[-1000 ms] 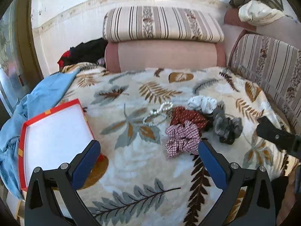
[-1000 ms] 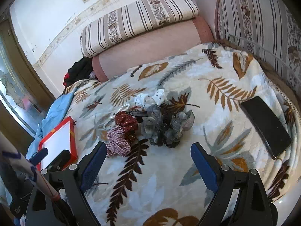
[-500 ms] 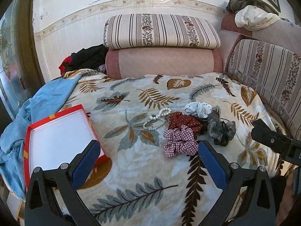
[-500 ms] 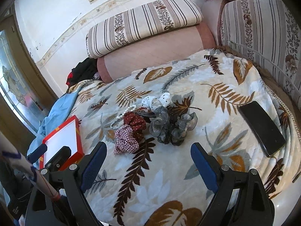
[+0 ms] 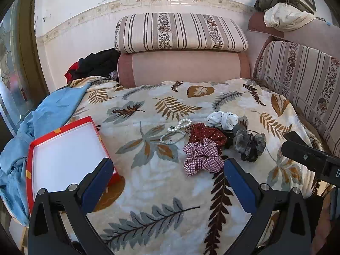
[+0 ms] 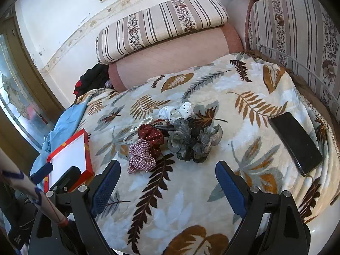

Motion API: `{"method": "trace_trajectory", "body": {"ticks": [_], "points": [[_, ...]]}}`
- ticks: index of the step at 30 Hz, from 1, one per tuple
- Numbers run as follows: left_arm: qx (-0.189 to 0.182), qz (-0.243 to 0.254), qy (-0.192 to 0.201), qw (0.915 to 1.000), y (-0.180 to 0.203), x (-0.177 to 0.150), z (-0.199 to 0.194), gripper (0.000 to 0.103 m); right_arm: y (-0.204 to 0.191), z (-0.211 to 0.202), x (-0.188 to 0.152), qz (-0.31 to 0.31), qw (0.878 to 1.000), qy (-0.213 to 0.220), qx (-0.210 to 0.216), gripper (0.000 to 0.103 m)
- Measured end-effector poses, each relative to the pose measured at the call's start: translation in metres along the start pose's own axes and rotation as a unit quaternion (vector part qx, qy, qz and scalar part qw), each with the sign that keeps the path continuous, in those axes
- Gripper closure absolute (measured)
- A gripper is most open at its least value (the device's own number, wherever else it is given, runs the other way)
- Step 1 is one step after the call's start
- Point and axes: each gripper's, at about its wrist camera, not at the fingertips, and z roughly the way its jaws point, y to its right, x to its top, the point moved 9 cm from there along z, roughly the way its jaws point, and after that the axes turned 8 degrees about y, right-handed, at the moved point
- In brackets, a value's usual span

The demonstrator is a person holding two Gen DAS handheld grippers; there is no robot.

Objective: Organize jewelry
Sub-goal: 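Move both tools toward the pile of scrunchies, then grasp the grey sheer scrunchie with the right tool while the left tool grasps the plaid scrunchie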

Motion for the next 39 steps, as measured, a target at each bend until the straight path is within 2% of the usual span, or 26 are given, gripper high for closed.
{"method": "trace_trajectory", "body": {"ticks": [12, 22, 32, 39], "points": [[-0.003, 0.001, -0.029, 0.9996, 0.0, -0.012, 0.022, 0.0, 0.016, 0.018, -0.007, 0.014, 1.0, -0.017, -0.006, 0.009], [-0.019, -0.03, -0.076, 0.9965, -0.009, -0.032, 0.06, 0.0, 0.048, 0.048, -0.009, 0.045, 0.998, -0.035, -0.028, 0.009], [-0.091, -0.04, -0.123, 0.9873, 0.032, -0.042, 0.111, 0.0, 0.072, 0.085, -0.008, 0.063, 0.996, -0.05, -0.038, 0.009], [-0.109, -0.04, -0.143, 0.9829, 0.048, -0.053, 0.151, 0.0, 0.069, 0.123, -0.009, 0.069, 0.995, -0.071, -0.024, 0.01]]}}
